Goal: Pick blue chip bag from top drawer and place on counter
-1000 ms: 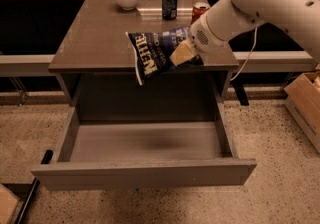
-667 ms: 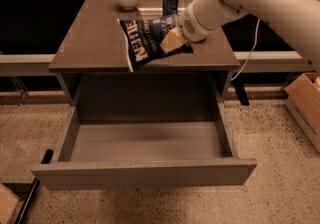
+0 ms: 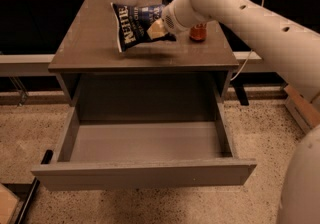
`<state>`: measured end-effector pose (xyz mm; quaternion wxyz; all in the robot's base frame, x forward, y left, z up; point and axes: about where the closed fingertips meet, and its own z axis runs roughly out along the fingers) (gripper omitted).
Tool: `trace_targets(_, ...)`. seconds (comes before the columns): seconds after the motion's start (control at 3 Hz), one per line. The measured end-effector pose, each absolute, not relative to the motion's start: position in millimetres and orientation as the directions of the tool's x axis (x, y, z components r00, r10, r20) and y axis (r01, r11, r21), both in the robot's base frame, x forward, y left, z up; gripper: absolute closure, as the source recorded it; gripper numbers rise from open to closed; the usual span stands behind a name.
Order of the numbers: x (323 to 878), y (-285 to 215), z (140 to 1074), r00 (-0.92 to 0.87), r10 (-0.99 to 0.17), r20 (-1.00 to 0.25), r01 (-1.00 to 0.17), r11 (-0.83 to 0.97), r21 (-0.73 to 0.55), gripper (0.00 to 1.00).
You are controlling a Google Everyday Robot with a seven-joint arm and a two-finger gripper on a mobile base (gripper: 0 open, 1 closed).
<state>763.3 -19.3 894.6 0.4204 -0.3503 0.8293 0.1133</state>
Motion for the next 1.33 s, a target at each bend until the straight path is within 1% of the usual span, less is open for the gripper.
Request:
trace_targets(0.33, 768.9, -15.7, 892.4, -0.396, -0.479, -0.784, -0.674, 0.731, -0.106, 0.83)
trace_targets(1.0, 769.1, -12.0, 888.4, -0.397, -0.481, -0.781, -0.679, 0.727, -0.103, 0.38)
trace_targets(1.33, 769.2, -9.9, 886.2, -0.398, -0.483, -0.780, -0.681, 0.725, -0.101, 0.14)
